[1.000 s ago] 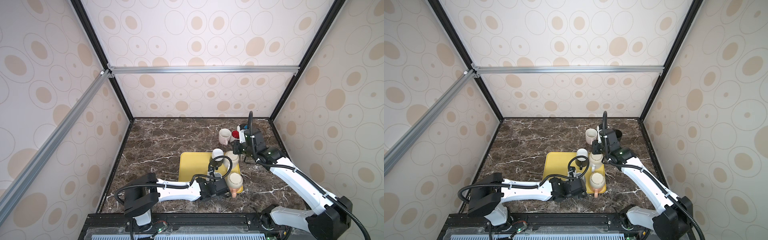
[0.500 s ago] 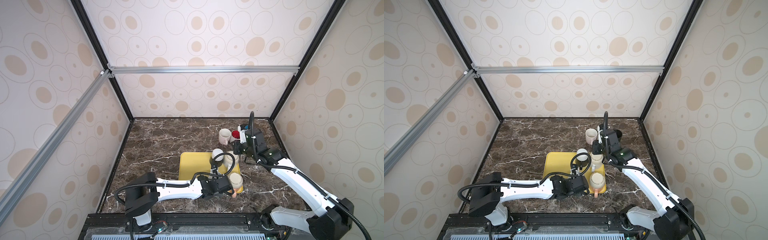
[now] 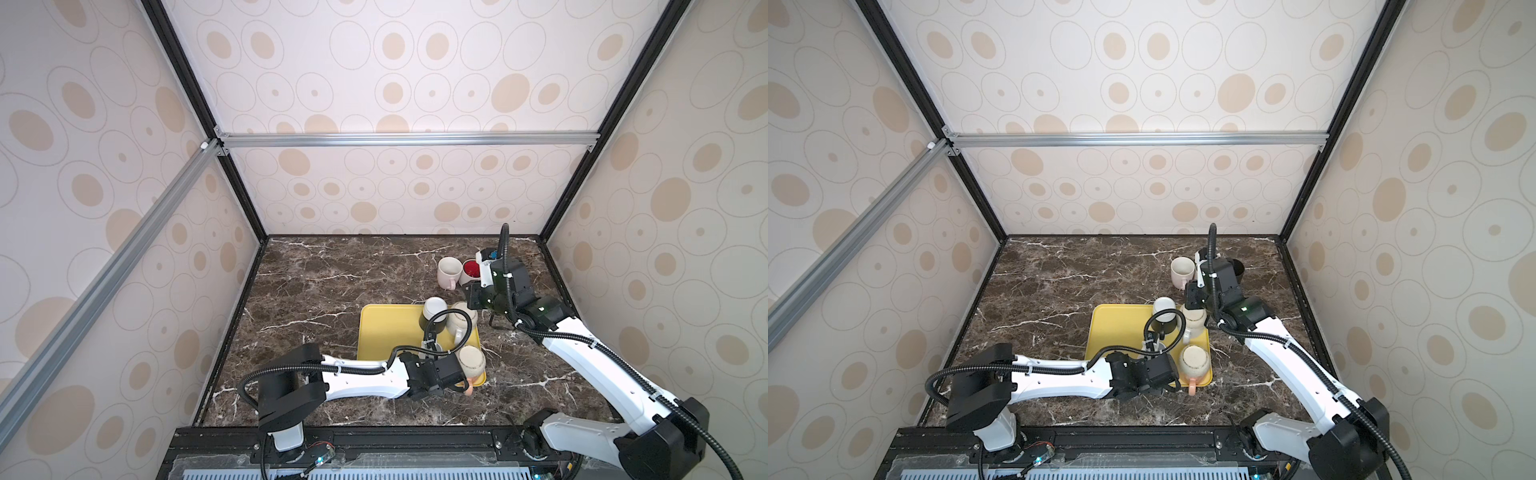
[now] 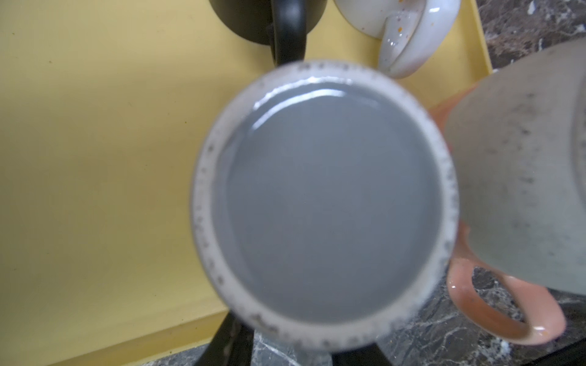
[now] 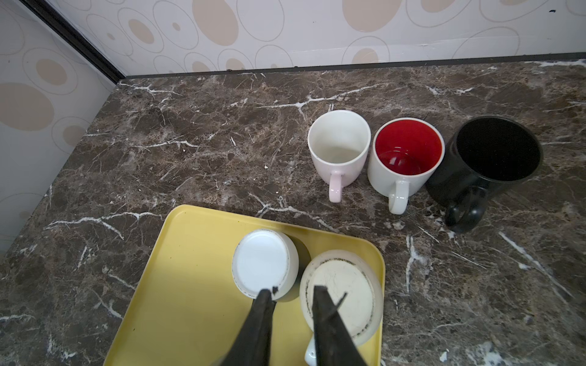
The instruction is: Turn the mug right side up
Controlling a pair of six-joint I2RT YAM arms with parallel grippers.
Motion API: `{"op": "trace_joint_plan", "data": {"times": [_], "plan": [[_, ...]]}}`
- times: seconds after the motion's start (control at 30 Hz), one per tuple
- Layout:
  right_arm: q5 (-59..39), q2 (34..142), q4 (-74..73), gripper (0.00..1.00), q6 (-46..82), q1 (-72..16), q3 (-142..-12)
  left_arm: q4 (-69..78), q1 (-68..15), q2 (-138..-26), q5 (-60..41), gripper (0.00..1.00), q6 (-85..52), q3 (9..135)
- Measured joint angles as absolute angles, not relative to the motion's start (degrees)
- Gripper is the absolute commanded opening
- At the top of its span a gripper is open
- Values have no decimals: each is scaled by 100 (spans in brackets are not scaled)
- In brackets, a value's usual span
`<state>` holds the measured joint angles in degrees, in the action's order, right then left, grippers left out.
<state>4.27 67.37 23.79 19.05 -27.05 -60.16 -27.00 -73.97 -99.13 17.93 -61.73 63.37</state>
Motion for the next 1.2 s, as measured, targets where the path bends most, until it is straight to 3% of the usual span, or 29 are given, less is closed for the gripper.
{"op": "trace_joint_plan", "data": {"times": [0.43, 0.63, 1.2], "plan": [[397, 6737, 2353, 25, 1907, -2705, -6016, -2783, -7397, -9913, 1833, 23, -6160, 6337], [353, 6737, 2351, 25, 1907, -2705, -6016, -2845, -7397, -9911, 1890, 0, -6123, 6340], [333, 6737, 2357, 25, 1925, -2705, -6016, -3363, -7389, -9334, 2281, 0, -5756, 6346]]}}
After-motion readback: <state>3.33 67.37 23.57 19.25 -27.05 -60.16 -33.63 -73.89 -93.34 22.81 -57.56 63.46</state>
